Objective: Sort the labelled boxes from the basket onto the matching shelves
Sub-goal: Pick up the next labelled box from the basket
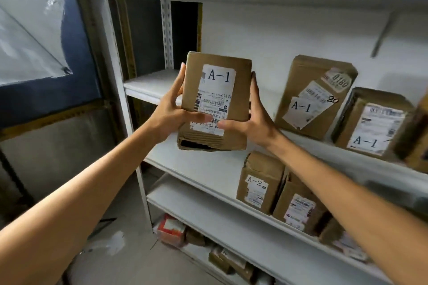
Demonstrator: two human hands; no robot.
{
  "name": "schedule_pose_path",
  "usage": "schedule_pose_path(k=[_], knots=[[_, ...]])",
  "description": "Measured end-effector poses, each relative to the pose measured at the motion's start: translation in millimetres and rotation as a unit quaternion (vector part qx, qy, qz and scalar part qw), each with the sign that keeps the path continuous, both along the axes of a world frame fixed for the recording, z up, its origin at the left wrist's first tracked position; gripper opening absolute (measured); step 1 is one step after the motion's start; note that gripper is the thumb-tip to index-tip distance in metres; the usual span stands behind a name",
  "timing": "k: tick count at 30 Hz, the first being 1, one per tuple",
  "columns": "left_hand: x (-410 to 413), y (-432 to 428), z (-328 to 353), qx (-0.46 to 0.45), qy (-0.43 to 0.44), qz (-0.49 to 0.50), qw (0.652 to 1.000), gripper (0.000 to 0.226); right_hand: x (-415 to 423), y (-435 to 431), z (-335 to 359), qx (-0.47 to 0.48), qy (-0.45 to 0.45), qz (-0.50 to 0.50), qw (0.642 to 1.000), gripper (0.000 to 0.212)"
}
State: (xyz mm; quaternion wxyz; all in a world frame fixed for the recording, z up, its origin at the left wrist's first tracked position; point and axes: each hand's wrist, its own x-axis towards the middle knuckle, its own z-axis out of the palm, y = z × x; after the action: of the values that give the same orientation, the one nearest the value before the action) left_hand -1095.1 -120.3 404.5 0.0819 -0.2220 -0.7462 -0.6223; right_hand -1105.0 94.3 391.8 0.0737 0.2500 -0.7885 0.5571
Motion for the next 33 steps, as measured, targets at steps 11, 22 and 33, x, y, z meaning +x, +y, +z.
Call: schedule_pose_path(k=[11, 22, 33], knots=[[-125, 41, 19, 0.040, 0.047, -0.025, 0.998, 0.122, -98, 28, 16, 0.002, 0.067, -0.089, 0.994, 0.130], [-197, 51, -13, -0.008, 0.074, -0.053, 0.996, 0.126, -143, 23, -15, 0.027, 0.085, -0.257, 0.962, 0.140], [-230, 61, -30, -0.058, 0.125, -0.066, 0.988, 0.120, -147, 13, -29, 0.018, 0.102, -0.360, 0.927, 0.137]])
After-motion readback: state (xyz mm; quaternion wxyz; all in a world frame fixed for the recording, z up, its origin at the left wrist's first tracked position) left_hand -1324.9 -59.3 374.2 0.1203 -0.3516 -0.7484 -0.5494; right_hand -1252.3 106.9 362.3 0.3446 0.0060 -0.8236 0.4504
